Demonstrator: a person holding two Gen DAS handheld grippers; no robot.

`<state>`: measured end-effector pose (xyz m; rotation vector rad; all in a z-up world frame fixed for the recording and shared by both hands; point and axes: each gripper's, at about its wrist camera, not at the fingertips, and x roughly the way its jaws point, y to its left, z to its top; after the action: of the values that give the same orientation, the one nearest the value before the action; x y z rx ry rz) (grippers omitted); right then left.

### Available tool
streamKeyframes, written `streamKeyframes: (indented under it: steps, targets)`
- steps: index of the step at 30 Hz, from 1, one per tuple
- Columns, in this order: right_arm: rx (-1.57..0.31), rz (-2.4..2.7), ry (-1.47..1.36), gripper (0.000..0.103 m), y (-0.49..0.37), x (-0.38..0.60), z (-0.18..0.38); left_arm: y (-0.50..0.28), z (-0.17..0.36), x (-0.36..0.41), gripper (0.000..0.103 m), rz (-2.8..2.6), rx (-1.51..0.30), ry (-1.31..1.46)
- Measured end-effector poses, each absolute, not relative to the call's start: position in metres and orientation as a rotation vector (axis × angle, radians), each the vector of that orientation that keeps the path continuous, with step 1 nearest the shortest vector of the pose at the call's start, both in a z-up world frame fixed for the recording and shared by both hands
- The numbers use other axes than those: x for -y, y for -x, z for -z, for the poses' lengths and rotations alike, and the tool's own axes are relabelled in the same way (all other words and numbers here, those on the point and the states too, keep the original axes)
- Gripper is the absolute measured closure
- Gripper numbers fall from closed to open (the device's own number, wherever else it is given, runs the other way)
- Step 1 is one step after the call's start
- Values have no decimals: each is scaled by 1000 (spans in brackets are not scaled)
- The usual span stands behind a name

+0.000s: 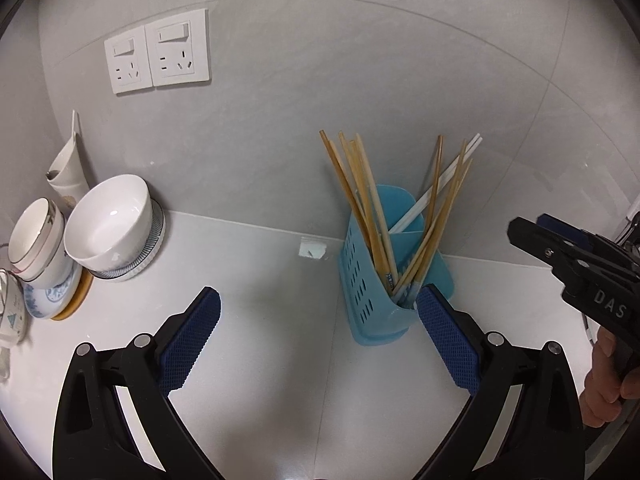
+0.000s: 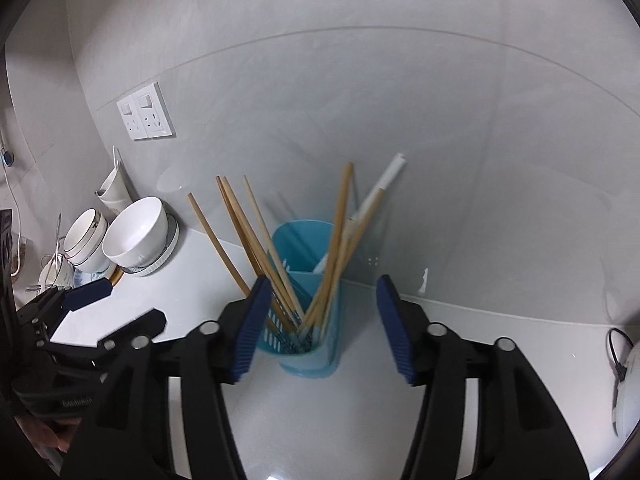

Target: Organize utensils

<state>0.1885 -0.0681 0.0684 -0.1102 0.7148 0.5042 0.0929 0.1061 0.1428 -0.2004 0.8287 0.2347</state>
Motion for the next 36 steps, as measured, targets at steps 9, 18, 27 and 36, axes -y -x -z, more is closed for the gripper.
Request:
streamKeyframes:
  steps: [9, 18, 27, 36]
  targets:
    - [-715, -458, 82, 25, -152, 106, -60, -68, -144, -86, 6, -234, -831, 181]
    - [-729, -438, 73, 8, -130, 121, -49, -56, -132, -66, 6, -222, -832, 175]
    - [-736, -418, 65, 8, -129, 129, -47, -60, -129, -61, 6, -223, -834, 175]
    - [-746, -406, 65, 8, -134, 128, -45, -65, -128, -62, 6, -216, -841, 177]
